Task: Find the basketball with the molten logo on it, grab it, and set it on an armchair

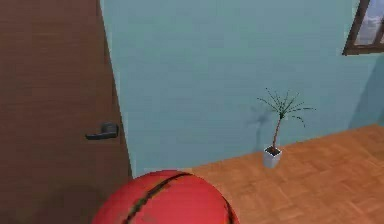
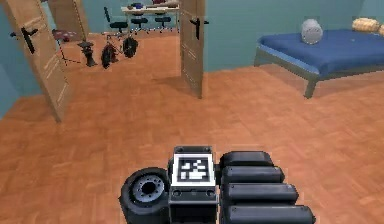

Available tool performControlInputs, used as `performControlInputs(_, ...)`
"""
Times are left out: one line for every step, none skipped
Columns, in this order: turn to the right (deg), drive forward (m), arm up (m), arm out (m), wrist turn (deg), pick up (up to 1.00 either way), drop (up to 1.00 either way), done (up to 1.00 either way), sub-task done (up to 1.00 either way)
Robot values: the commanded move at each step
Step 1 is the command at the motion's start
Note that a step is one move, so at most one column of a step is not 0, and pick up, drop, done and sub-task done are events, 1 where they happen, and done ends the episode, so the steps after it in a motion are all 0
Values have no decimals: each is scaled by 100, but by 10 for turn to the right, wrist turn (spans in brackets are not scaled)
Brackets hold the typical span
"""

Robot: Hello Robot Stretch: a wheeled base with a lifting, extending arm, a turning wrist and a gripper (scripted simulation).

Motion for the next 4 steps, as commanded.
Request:
performControlInputs(330,0,0,0,0,0,0,0,0)
performControlInputs(0,75,0,0,0,0,0,0,0)
performControlInputs(450,0,0,0,0,0,0,0,0)
performControlInputs(0,100,0,0,0,0,0,0,0)
